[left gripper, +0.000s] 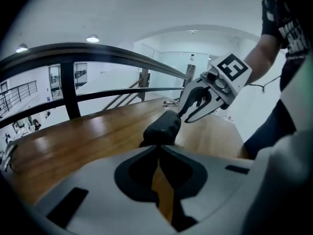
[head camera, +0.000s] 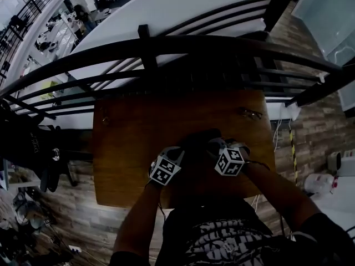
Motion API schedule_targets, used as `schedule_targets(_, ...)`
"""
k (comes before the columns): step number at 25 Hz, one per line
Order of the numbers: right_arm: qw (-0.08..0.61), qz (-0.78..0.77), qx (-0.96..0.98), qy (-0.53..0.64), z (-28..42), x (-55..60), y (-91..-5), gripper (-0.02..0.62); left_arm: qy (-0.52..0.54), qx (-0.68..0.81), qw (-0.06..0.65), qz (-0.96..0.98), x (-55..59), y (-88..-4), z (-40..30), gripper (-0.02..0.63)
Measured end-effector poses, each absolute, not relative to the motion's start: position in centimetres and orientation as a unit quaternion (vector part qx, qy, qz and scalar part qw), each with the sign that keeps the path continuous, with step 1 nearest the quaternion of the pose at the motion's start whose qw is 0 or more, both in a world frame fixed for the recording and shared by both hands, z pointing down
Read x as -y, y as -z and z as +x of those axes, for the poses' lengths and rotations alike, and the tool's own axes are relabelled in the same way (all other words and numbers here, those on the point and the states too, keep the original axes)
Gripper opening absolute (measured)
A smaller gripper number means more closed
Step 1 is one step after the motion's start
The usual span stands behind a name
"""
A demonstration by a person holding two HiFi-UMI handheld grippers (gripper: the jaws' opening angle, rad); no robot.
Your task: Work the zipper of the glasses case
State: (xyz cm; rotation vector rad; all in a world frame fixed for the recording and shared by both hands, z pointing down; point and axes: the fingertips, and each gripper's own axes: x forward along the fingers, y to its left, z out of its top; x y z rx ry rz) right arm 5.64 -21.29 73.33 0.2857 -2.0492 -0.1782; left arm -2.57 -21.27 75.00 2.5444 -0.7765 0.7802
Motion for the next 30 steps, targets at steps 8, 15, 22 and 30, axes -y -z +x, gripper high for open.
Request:
schedule_targets(8, 0.556, 0.085, 0.816, 0.130, 5.0, 22.6, -76.2, 0.109, -0.289, 0.281, 0.177, 0.898, 19.0, -75.4, -3.4, 0.002)
schedule_targets(15, 0.562, 0.053, 0.812, 0.151, 4.3, 23.2, -76.4, 0.138, -0.291, 0.293, 0.188, 0.891, 18.5, -75.6, -4.6, 0.003)
schedule_targets(22, 0.598, 0.036, 0.779, 0.183, 4.2, 24.0, -78.5, 0.305, -0.281, 0.290, 0.207, 0.891, 18.7, -74.9, -4.8, 0.003)
schedule_targets(30, 0.630, 0.064, 0.748, 0.198, 4.4, 27.5, -79.6, 0.258, -0.292, 0.287, 0.220, 0.885, 16.1, -74.9, -6.2, 0.003)
